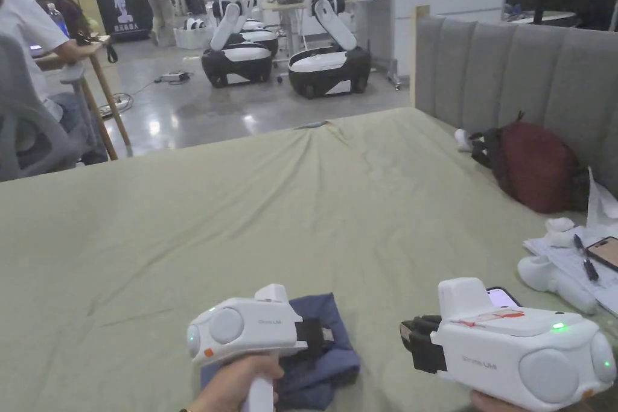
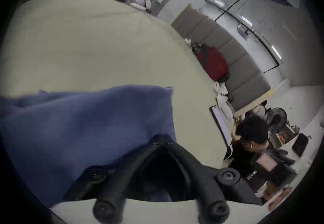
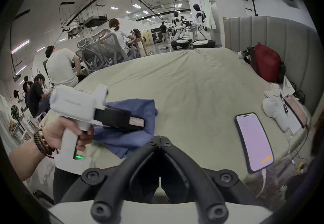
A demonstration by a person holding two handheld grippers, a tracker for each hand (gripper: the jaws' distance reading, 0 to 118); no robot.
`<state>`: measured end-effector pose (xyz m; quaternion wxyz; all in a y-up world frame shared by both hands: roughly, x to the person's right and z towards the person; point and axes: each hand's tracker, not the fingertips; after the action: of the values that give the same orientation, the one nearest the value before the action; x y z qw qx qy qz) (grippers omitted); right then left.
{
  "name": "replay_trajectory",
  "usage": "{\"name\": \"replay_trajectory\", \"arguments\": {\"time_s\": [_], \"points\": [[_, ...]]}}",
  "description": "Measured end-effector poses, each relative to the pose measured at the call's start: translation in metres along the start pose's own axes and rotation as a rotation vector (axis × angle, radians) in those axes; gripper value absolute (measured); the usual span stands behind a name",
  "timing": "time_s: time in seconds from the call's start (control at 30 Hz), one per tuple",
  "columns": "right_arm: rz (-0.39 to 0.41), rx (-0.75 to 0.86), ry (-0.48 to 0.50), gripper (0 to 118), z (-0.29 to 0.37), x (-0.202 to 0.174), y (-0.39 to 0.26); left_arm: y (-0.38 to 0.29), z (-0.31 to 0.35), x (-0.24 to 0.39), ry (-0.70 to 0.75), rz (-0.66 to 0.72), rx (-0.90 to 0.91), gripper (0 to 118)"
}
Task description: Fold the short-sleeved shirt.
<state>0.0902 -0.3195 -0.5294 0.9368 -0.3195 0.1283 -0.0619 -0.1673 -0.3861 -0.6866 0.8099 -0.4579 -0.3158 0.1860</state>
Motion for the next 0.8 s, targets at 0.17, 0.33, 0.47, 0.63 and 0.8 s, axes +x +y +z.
{"name": "replay_trajectory", "arguments": {"time_s": [0.17,0.33,0.47,0.63,0.8], "points": [[0.018,0.024,0.032,0,-0.006,-0.005,0.008,0.007,0.027,0.006,-0.018,0.007,0.039,0],[0.009,0.045,0.189,0,-0.063,-0.046,0.038,-0.003,0.122,-0.003,0.047,-0.056,0.245,0],[-0.028,-0.051,0.284,0,-0.129,-0.056,0.033,-0.025,0.176,-0.044,0.086,-0.021,0.287,0],[-0.058,-0.150,0.186,0,-0.173,-0.047,0.004,-0.047,0.192,-0.077,0.069,0.028,0.314,35],[-0.047,-0.149,0.189,0,-0.164,-0.047,0.007,-0.040,0.173,-0.091,0.108,0.113,0.281,115]]}}
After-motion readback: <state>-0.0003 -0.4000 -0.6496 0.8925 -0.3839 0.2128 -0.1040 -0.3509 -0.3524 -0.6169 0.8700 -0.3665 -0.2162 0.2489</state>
